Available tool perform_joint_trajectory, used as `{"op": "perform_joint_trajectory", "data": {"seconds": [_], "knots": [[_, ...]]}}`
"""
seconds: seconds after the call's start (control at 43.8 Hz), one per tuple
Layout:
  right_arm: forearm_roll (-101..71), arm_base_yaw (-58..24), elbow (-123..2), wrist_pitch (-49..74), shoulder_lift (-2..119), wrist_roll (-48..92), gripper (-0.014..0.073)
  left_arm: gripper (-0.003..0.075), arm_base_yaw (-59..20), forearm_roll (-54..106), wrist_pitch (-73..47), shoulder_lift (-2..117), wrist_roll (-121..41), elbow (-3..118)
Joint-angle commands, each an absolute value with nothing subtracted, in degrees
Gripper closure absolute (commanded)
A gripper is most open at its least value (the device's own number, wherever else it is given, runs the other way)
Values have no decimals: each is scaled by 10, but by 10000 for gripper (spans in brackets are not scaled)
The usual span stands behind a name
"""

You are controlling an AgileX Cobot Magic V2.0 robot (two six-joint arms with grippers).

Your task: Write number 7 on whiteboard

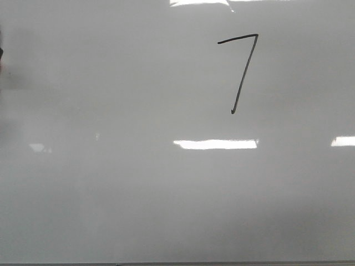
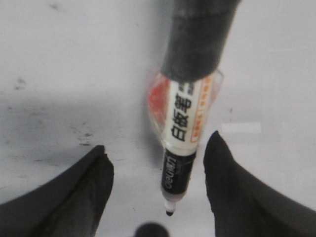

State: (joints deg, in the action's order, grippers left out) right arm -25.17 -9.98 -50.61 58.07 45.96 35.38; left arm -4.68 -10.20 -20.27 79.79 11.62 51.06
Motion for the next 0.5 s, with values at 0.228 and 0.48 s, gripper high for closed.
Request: {"op": "perform_joint_trajectory", "data": {"seconds": [0.228,0.48], "knots": [[-89,-95,-579,650,405,116,17,311,-107,-75,-434,658,13,624],[-86,-95,-581,681,364,80,81,311,-205,0,-503,532,-28,627]]}}
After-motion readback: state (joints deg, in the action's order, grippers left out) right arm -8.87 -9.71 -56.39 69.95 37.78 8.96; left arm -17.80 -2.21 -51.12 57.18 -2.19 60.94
